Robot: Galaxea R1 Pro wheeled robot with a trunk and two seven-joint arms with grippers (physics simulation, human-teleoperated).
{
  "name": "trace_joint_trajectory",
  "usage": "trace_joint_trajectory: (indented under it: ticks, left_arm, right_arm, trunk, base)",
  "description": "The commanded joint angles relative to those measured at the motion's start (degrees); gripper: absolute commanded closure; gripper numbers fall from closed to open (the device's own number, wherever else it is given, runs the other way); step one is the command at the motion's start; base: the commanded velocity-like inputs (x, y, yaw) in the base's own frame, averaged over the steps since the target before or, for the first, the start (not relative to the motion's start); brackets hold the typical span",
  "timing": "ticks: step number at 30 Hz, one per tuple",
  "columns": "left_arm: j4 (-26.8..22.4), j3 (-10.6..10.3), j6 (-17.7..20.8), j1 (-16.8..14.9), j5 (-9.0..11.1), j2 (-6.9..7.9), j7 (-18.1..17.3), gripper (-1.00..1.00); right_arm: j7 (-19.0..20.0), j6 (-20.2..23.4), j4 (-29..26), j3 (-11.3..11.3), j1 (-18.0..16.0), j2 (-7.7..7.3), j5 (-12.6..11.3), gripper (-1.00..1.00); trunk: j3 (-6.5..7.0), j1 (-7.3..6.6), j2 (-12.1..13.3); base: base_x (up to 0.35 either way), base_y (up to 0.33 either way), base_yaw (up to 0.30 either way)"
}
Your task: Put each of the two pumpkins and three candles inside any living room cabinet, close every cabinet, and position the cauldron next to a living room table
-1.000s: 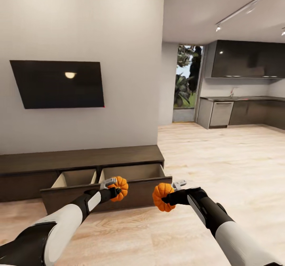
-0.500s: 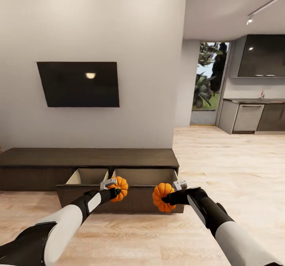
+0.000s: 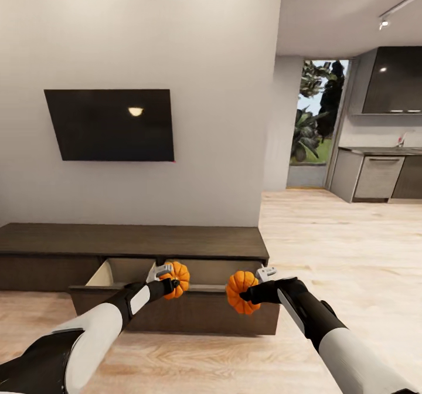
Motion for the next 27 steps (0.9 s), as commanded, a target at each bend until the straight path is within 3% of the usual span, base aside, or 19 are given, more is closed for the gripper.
trace_joint_trajectory:
  ticks: [1, 13, 20, 27]
  left_arm:
    - [-0.16, 0.58, 0.39, -0.03, -0.03, -0.01, 0.14, 1.00]
    - [-0.14, 0.59, 0.39, -0.03, -0.03, 0.03, 0.07, 1.00]
    - [-0.09, 0.55, 0.39, -0.03, -0.03, 0.00, 0.11, 1.00]
    - [-0.07, 0.53, 0.39, -0.03, -0.03, -0.04, 0.12, 1.00]
  right_arm:
    - [-0.28, 0.33, -0.09, 0.23, -0.06, -0.07, -0.80, 1.00]
    - [-0.28, 0.38, -0.11, 0.22, -0.07, -0.04, -0.80, 1.00]
    - [-0.28, 0.39, -0.12, 0.22, -0.05, -0.04, -0.80, 1.00]
    - [-0.34, 0.37, -0.05, 0.28, -0.06, -0.02, -0.73, 1.00]
  trunk:
    - [-0.06, 0.03, -0.03]
    - [-0.06, 0.03, -0.03]
    - [-0.06, 0.03, -0.03]
    - [-0.06, 0.03, -0.03]
  base:
    - [0.333, -0.004, 0.001]
    - [0.315, 0.167, -0.004]
    - [0.310, 0.173, -0.176]
    - [0.325, -0.025, -0.033]
